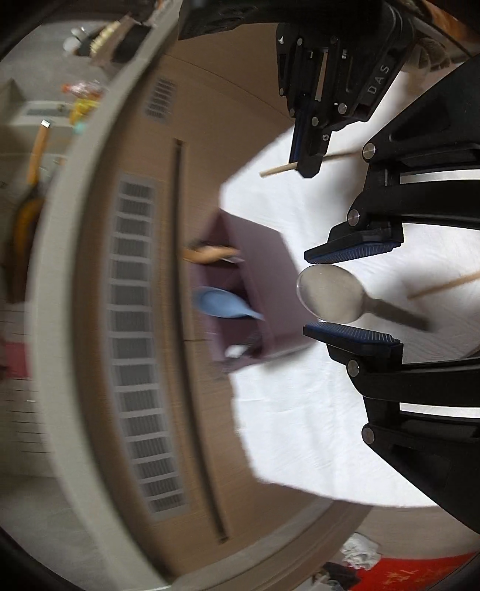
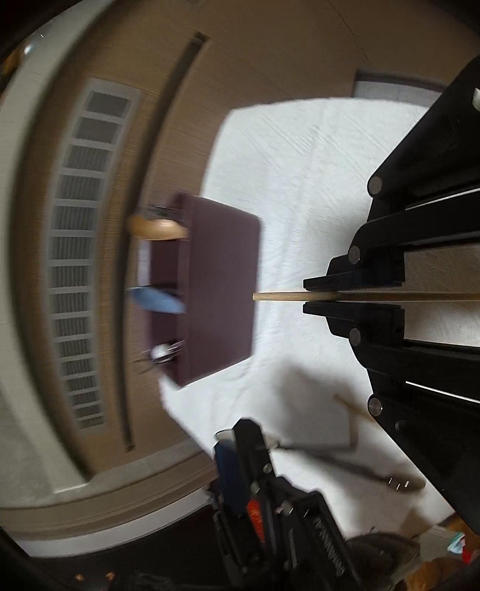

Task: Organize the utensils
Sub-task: 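Lift the spoon and chopstick over the caddy and open both grippers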

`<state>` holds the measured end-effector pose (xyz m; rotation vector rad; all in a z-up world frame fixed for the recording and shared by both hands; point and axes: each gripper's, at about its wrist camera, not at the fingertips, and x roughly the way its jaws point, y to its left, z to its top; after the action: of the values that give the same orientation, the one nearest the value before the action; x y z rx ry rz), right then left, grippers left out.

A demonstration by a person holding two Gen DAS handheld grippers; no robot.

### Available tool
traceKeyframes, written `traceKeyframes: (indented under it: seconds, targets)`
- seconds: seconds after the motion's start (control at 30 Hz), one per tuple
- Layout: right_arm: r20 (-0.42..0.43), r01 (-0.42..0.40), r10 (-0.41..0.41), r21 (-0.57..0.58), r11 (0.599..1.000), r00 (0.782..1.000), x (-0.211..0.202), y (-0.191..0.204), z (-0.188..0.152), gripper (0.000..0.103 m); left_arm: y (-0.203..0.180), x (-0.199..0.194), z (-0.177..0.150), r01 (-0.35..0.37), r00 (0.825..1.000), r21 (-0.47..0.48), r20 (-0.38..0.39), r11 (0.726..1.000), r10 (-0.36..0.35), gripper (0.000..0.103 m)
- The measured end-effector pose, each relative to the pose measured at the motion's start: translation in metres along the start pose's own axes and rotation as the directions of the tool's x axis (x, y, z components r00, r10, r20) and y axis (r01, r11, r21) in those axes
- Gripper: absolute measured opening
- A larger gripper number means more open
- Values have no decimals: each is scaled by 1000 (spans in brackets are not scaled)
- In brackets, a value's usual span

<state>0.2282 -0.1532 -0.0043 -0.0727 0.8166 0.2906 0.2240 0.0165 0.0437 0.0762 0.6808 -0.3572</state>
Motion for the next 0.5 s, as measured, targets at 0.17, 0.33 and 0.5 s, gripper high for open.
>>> traceKeyframes:
  seconds: [0.17, 0.33, 0.5]
  targets:
    - [192, -14, 18, -24, 1000, 981, -67, 12, 41, 5, -13, -52, 47, 18, 990, 12, 143, 1000, -20, 33]
    - [363, 10, 11, -56, 998, 932, -111, 24, 96, 5, -23, -89, 96, 5, 965, 35, 261, 999, -14, 33]
    - [446, 58, -9, -96, 994, 895, -141, 20, 144, 5, -24, -109, 141, -4, 950, 33, 311, 999, -7, 33]
